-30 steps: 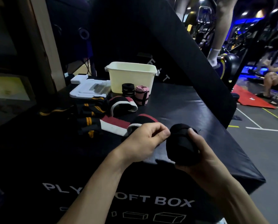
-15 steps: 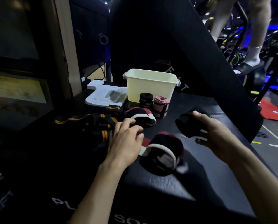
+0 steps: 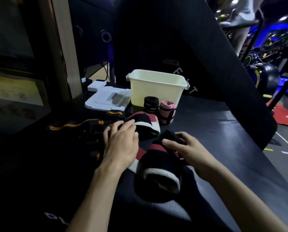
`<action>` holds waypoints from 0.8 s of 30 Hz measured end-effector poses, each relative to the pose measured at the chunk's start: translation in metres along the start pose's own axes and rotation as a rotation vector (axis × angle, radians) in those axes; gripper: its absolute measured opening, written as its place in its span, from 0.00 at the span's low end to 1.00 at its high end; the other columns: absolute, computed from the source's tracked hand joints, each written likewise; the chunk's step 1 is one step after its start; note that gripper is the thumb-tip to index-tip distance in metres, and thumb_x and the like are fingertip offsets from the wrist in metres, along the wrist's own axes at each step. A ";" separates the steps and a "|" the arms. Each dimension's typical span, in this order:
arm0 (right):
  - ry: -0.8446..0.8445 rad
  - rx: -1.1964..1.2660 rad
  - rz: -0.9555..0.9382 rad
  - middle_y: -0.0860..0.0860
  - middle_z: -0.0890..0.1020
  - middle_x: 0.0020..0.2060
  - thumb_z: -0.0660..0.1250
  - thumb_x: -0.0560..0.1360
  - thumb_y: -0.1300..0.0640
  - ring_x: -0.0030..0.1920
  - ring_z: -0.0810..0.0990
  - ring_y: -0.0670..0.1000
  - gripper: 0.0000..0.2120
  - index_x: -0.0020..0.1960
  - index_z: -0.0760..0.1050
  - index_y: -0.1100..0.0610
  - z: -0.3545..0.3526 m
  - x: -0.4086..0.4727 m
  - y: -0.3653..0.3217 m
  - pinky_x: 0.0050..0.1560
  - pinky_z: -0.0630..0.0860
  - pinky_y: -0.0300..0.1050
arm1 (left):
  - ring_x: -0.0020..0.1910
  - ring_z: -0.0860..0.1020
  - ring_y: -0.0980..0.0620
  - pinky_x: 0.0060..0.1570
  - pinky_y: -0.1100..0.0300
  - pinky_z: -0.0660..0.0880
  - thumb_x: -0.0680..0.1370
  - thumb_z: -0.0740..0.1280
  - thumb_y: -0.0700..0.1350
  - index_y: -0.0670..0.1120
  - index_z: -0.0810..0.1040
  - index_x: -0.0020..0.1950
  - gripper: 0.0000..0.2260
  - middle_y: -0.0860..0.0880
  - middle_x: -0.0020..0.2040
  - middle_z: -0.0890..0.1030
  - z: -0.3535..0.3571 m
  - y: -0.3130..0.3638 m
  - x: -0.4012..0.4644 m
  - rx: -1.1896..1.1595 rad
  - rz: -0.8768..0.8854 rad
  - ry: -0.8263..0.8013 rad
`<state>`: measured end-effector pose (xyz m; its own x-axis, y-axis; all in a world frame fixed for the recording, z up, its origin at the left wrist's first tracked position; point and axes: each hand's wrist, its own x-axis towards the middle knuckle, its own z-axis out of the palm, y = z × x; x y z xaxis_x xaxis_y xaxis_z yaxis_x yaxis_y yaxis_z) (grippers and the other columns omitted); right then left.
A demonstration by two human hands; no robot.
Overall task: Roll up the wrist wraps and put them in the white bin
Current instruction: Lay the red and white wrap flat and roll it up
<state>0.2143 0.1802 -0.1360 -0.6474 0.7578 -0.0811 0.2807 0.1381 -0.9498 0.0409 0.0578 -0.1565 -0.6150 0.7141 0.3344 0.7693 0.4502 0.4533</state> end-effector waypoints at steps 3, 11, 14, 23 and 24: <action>-0.001 -0.012 -0.012 0.55 0.86 0.47 0.78 0.72 0.53 0.39 0.84 0.47 0.15 0.55 0.80 0.55 -0.007 0.013 -0.014 0.39 0.82 0.47 | 0.71 0.68 0.57 0.72 0.57 0.53 0.84 0.61 0.45 0.52 0.83 0.64 0.14 0.61 0.68 0.79 -0.014 0.002 -0.005 -0.092 0.009 0.198; 0.316 -0.330 -0.211 0.52 0.85 0.47 0.79 0.68 0.49 0.45 0.86 0.53 0.18 0.54 0.80 0.54 -0.026 0.093 -0.054 0.42 0.85 0.55 | 0.52 0.78 0.49 0.56 0.48 0.75 0.78 0.67 0.44 0.49 0.87 0.43 0.09 0.59 0.52 0.86 -0.026 -0.001 -0.005 -0.167 -0.028 0.327; 0.303 -0.677 -0.355 0.52 0.85 0.51 0.78 0.67 0.44 0.52 0.83 0.54 0.23 0.58 0.80 0.53 -0.012 0.114 -0.065 0.51 0.81 0.50 | 0.52 0.82 0.50 0.55 0.51 0.79 0.79 0.65 0.46 0.49 0.88 0.47 0.11 0.58 0.52 0.87 -0.029 -0.004 -0.003 -0.268 -0.029 0.336; 0.156 -1.021 -0.409 0.57 0.81 0.52 0.76 0.70 0.53 0.53 0.79 0.61 0.19 0.57 0.77 0.58 0.028 0.146 -0.058 0.53 0.77 0.56 | 0.54 0.80 0.64 0.53 0.79 0.70 0.81 0.67 0.41 0.47 0.88 0.53 0.10 0.59 0.56 0.85 -0.036 -0.019 -0.002 -0.369 0.030 0.193; 0.166 -1.054 -0.416 0.57 0.81 0.53 0.75 0.71 0.52 0.53 0.78 0.61 0.17 0.56 0.78 0.58 0.029 0.147 -0.058 0.52 0.77 0.54 | 0.56 0.80 0.65 0.55 0.79 0.69 0.81 0.67 0.40 0.47 0.88 0.55 0.10 0.59 0.57 0.85 -0.037 -0.020 -0.003 -0.377 0.047 0.176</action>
<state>0.0829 0.2650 -0.1014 -0.7497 0.5922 0.2953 0.5716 0.8044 -0.1622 0.0205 0.0271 -0.1361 -0.6265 0.6117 0.4831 0.6998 0.1685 0.6942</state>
